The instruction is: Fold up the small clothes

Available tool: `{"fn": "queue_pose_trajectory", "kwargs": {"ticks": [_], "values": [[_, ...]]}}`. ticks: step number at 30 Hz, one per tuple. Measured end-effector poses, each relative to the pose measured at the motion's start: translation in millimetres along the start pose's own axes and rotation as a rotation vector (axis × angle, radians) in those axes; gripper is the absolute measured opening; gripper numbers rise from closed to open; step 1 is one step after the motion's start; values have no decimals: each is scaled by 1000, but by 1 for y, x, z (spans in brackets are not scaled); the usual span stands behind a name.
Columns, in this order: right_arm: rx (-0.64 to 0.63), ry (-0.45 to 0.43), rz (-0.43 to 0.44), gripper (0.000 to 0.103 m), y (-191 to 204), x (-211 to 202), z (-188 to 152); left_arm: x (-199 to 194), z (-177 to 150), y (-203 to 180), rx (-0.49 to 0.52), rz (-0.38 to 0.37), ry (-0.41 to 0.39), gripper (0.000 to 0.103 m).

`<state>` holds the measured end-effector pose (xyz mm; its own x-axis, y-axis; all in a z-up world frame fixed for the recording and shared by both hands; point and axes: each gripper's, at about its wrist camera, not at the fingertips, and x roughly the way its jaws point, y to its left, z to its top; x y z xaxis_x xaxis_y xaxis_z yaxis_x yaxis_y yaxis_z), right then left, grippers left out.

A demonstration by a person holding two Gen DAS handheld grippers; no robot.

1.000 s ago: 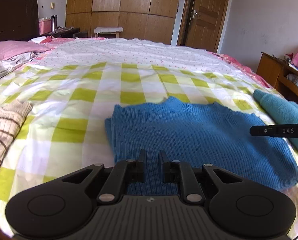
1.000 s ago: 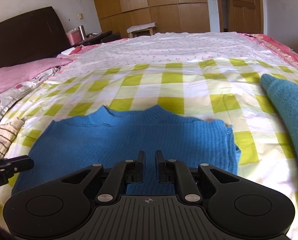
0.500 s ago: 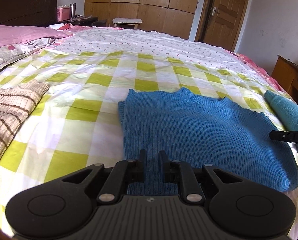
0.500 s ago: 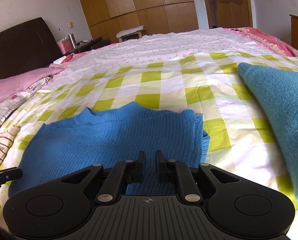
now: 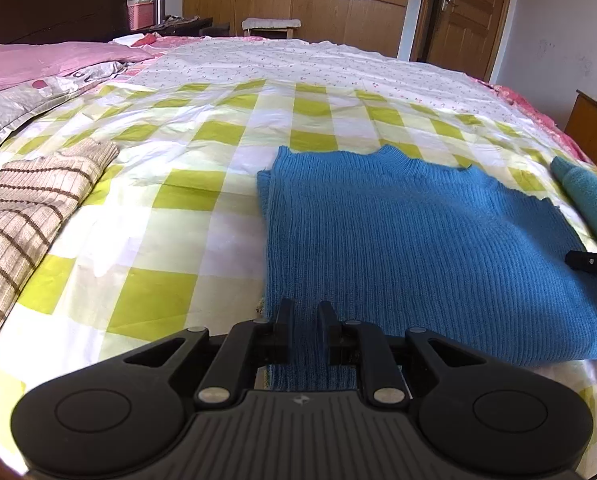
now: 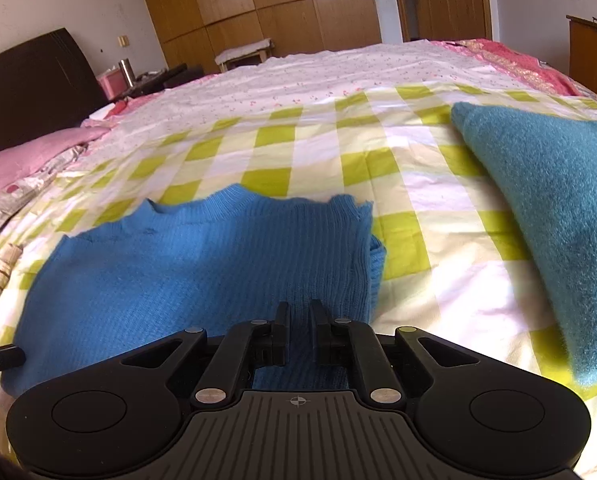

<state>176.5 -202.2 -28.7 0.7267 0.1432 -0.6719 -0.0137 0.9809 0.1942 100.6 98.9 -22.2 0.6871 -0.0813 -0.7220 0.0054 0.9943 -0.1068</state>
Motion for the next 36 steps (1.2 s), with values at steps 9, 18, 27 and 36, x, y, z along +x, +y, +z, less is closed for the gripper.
{"fn": "queue_pose_trajectory", "kwargs": {"ticks": [9, 18, 27, 36], "values": [[8, -9, -14, 14, -7, -9, 5, -10, 0, -12, 13, 34, -3, 23], [5, -2, 7, 17, -8, -19, 1, -28, 1, -21, 12, 66, -3, 23], [-28, 4, -2, 20, -1, -27, -3, -54, -2, -33, 29, 92, -50, 23], [-58, 18, -46, 25, 0, -24, -10, -57, -1, -32, 60, 75, -98, 23]]}}
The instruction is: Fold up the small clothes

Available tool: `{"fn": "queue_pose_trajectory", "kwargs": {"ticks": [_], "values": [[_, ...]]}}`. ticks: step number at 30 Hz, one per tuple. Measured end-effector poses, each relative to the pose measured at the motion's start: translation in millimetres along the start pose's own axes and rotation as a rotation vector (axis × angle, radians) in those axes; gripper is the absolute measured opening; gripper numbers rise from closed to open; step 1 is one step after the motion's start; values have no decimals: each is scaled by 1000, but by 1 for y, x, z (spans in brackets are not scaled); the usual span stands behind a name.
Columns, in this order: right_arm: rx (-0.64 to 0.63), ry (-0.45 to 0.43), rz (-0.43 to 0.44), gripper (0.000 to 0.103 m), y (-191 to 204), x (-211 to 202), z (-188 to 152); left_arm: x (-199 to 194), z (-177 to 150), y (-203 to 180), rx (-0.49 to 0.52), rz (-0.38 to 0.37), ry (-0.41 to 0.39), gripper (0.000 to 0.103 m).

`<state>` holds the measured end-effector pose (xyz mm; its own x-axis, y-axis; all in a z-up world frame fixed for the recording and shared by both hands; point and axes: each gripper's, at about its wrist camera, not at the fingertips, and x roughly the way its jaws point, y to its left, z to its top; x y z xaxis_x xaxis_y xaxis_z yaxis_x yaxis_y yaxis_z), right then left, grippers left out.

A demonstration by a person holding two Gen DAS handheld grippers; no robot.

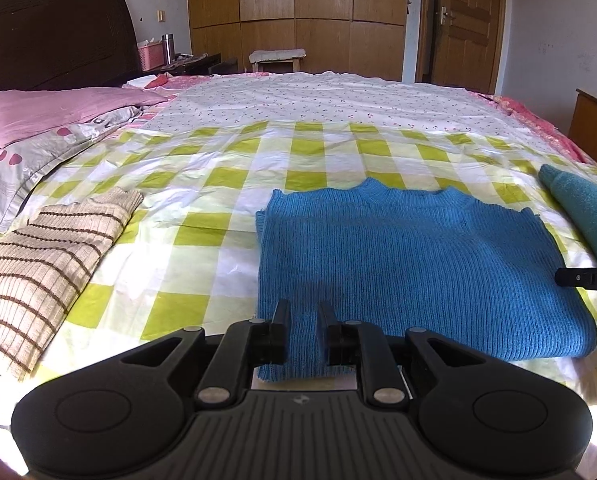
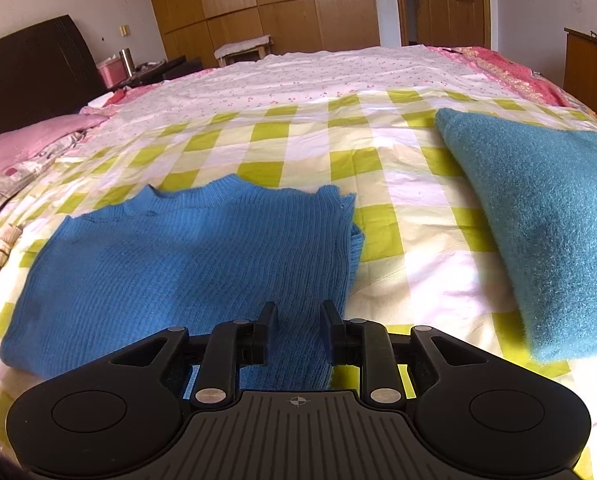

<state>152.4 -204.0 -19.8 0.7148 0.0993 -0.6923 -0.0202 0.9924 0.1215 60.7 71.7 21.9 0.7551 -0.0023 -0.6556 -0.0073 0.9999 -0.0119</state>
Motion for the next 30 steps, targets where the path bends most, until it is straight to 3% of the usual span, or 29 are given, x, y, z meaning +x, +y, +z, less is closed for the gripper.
{"fn": "queue_pose_trajectory", "kwargs": {"ticks": [6, 19, 25, 30], "values": [[-22, -16, -24, 31, 4, 12, -5, 15, -5, 6, 0, -16, -5, 23], [-26, -42, -56, 31, 16, -1, 4, 40, -6, 1, 31, -89, -34, 23], [-84, -43, -41, 31, 44, -6, 11, 44, -6, 12, -19, -111, -42, 23], [-139, -34, 22, 32, 81, -5, 21, 48, -11, 23, -62, -120, -28, 23]]}}
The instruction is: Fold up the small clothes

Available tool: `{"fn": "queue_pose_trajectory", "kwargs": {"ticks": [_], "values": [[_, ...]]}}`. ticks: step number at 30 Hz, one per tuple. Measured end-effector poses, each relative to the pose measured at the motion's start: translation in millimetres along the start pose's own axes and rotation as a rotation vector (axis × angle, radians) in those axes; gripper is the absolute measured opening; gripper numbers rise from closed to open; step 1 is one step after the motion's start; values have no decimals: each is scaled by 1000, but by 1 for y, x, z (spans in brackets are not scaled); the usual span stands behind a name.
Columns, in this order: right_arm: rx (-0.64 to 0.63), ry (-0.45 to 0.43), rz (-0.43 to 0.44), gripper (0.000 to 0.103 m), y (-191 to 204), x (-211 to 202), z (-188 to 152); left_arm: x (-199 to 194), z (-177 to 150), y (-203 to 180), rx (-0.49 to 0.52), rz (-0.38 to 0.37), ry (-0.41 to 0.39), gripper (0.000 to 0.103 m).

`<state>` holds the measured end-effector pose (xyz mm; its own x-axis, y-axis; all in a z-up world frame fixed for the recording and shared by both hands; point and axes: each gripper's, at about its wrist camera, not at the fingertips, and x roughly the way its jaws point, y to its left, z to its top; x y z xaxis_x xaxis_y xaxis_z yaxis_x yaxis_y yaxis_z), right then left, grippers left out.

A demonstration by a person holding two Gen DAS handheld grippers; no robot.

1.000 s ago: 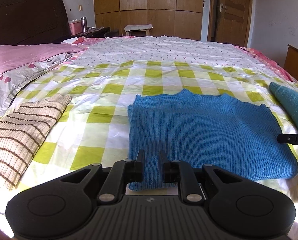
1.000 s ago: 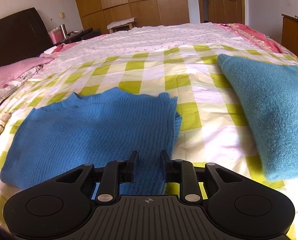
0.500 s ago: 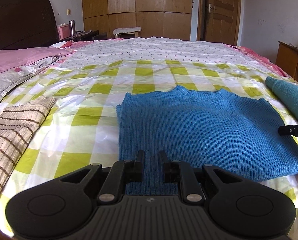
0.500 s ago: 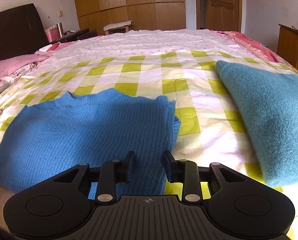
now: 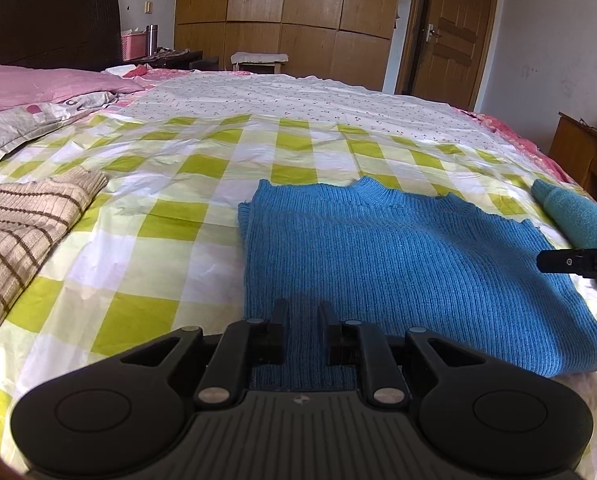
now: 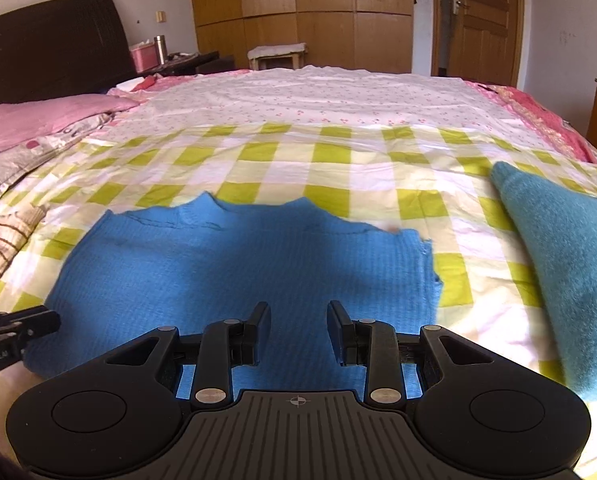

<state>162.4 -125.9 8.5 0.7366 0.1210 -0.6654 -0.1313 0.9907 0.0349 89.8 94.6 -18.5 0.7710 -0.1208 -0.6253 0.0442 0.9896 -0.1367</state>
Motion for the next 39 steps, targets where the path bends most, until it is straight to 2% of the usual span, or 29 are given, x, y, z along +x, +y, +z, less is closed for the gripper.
{"fn": "queue_pose_trajectory", "kwargs": {"ticks": [10, 17, 39], "values": [[-157, 10, 107, 34, 85, 22, 30, 5, -1, 10, -22, -35, 17, 24], [-212, 26, 147, 34, 122, 39, 42, 6, -2, 14, -36, -54, 23, 24], [-179, 120, 178, 36, 153, 69, 57, 4, -6, 23, -72, -87, 41, 24]]}}
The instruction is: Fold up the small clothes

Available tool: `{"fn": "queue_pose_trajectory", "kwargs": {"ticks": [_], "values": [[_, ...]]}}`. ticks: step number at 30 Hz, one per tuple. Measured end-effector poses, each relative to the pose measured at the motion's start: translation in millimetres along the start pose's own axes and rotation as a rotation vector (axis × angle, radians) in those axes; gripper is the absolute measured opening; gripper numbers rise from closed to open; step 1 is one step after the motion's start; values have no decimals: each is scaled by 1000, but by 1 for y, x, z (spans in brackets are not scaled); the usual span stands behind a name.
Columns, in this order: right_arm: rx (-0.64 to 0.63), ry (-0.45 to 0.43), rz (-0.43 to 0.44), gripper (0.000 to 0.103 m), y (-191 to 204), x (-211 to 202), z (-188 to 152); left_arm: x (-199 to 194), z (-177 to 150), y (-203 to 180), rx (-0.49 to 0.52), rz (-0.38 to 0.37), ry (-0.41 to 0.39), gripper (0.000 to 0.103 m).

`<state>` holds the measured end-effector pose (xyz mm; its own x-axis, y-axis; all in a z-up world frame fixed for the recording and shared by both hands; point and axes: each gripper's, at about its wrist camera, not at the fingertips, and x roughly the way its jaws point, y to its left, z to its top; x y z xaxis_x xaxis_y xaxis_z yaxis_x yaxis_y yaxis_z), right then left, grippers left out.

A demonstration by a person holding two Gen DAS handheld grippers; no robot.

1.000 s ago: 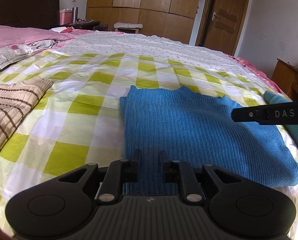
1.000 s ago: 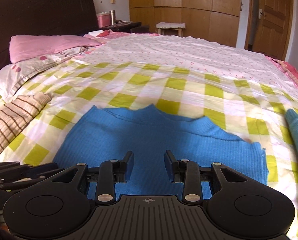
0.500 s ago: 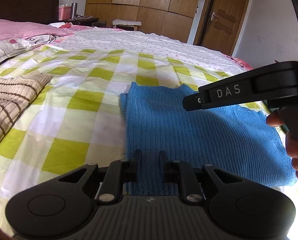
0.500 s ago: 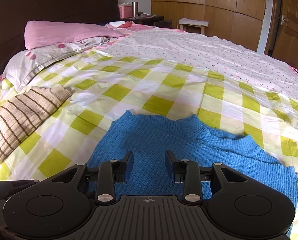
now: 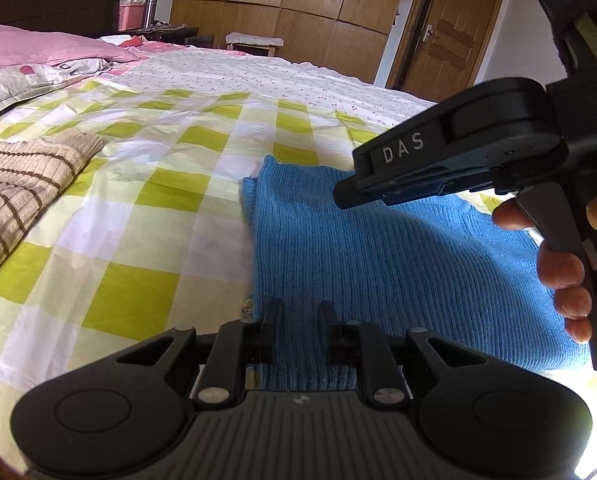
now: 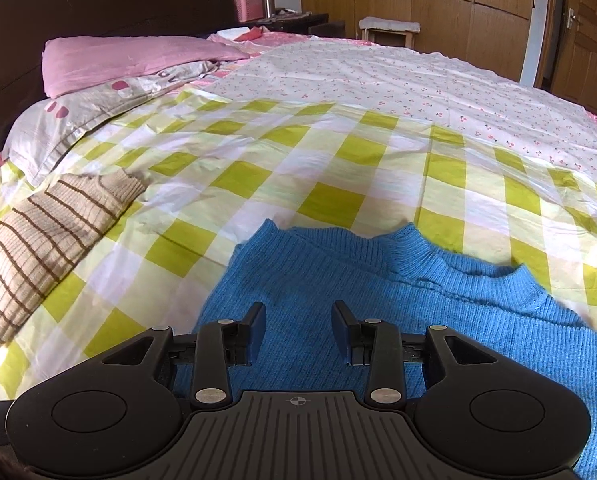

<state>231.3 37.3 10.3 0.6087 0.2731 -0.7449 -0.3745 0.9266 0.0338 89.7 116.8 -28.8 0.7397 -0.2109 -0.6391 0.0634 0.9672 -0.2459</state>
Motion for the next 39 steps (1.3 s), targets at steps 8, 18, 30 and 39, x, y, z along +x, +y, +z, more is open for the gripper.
{"fn": "queue_pose_trajectory", "kwargs": {"ticks": [8, 18, 30, 39], "values": [[-10, 75, 52, 40, 24, 28, 15, -1, -3, 3, -15, -11, 6, 24], [-89, 149, 0, 49, 52, 65, 22, 0, -5, 6, -23, -25, 7, 24], [-218, 152, -95, 20, 61, 73, 21, -3, -10, 9, -32, -37, -15, 31], [-89, 111, 3, 10, 36, 47, 25, -8, -18, 10, -40, -51, -56, 35]]}}
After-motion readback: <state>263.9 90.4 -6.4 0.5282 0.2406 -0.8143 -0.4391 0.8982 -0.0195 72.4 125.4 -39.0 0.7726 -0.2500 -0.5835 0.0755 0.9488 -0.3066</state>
